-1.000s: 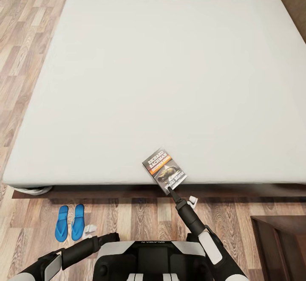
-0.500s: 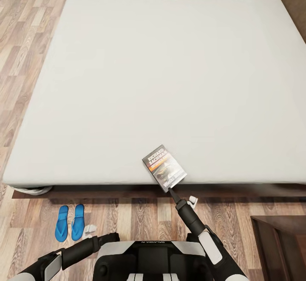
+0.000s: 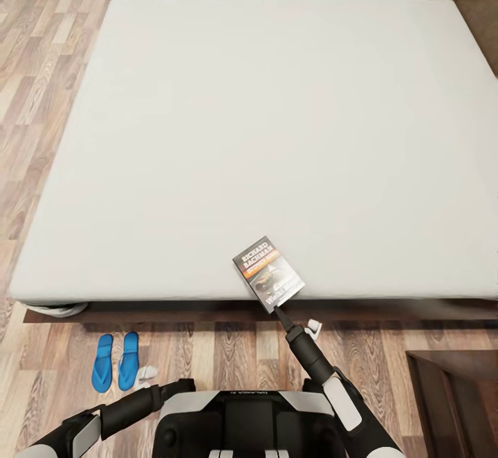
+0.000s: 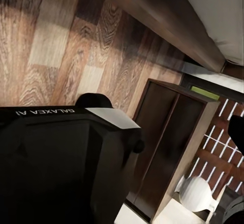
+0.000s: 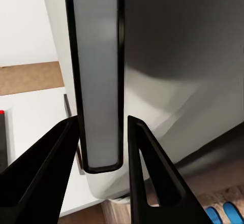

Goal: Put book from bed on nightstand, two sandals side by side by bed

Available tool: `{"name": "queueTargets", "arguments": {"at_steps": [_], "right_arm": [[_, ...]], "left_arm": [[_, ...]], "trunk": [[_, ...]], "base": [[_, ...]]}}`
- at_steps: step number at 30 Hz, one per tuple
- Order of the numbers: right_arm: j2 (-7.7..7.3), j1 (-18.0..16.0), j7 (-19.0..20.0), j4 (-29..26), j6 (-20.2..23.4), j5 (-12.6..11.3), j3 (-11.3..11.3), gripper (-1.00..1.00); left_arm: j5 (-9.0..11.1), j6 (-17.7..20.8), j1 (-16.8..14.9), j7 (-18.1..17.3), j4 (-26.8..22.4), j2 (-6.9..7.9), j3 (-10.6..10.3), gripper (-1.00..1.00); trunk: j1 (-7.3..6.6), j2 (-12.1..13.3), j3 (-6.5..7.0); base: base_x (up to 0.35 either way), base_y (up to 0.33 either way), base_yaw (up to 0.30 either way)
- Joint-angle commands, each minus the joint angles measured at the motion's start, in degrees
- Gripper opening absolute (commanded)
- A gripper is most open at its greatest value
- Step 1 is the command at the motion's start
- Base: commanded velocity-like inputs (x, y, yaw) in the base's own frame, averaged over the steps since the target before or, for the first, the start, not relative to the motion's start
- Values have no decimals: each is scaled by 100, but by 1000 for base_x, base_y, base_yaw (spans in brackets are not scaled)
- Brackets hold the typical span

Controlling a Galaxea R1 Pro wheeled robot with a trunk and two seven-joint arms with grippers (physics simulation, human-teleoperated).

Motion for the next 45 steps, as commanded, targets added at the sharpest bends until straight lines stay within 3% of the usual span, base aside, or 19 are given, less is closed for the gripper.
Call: {"name": "queueTargets", "arguments": {"at_steps": [1, 45], "right_arm": [[5, -2, 22, 1, 59, -24, -21, -100], [5, -2, -7, 7, 59, -20, -20, -100]], "left_arm": [[58, 47, -1, -15, -2, 0, -43, 100], [58, 47, -1, -15, -2, -9, -43, 100]], "trunk": [[-22, 39, 16], [-988, 1804, 806]], "base": [[0, 0, 0], [0, 0, 0]]}}
